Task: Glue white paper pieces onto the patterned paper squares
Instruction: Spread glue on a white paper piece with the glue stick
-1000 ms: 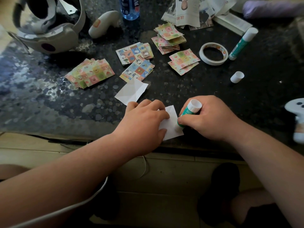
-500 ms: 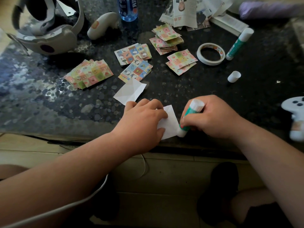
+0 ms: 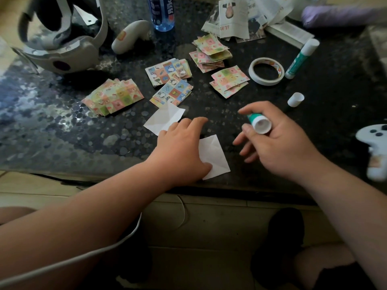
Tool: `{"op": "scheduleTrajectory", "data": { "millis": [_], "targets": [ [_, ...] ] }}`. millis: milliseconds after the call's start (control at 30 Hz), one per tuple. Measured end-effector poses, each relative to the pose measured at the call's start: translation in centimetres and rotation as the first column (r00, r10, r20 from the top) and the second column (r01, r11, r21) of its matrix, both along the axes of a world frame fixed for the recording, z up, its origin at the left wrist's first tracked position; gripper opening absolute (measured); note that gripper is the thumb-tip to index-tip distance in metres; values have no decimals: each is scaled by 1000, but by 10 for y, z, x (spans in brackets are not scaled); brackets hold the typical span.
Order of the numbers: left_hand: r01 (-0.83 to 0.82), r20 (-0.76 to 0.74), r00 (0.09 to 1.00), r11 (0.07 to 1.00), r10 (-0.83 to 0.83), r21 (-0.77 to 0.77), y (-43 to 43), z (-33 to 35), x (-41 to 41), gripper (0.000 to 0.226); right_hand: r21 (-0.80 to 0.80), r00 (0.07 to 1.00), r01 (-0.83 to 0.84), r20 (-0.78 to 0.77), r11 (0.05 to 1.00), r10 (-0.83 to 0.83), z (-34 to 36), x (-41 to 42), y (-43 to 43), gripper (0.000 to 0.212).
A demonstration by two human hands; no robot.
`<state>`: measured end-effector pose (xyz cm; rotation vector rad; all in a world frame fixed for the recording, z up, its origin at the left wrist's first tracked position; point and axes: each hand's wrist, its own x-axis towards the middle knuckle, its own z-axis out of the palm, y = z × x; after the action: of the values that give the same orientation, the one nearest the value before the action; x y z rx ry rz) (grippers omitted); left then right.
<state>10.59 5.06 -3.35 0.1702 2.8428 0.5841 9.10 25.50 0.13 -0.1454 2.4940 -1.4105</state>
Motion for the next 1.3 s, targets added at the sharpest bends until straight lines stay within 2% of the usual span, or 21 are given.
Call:
{"op": "scheduleTrajectory", "data": {
  "millis": [133, 267, 400, 467, 667, 767, 867, 1033, 1200, 1300],
  "targets": [
    [-68, 43, 997, 997, 66, 47, -1, 1, -7, 85, 133, 997, -69, -27, 989, 74, -2, 3, 1, 40],
    [-110, 126, 987, 990, 98, 90, 2, 2, -7, 77, 222, 991, -132, 33, 966, 128, -4, 8, -3, 50],
    [-117, 49, 992, 991, 114, 72, 2, -1, -3, 75, 325, 980, -199, 82, 925, 181, -9, 13, -7, 55],
    [-101, 20, 995, 991, 100, 84, 3, -1, -1, 76, 341, 977, -214, 98, 915, 192, -9, 14, -10, 56],
    [-140, 110, 986, 977, 123, 162, 6, 2, -5, 80, 401, 975, -223, 94, 888, 202, -11, 13, -19, 59],
    [-124, 103, 989, 978, 108, 166, 8, 2, -5, 79, 427, 977, -213, 82, 879, 197, -16, 16, -22, 62],
    [-112, 101, 990, 982, 97, 155, 8, 0, -3, 70, 434, 977, -213, 78, 875, 200, -18, 18, -22, 62],
    [-70, -1, 998, 995, 70, 65, 7, -1, 0, 23, 466, 977, -208, 62, 860, 202, -19, 17, -26, 60],
    [-19, -60, 998, 999, 22, 50, 9, -2, 1, 27, 482, 975, -217, 63, 849, 213, -15, 16, -29, 58],
    [-41, -39, 998, 997, 43, 67, 8, -2, 0, 28, 488, 975, -217, 60, 845, 215, -14, 17, -30, 57]
  ]
}}
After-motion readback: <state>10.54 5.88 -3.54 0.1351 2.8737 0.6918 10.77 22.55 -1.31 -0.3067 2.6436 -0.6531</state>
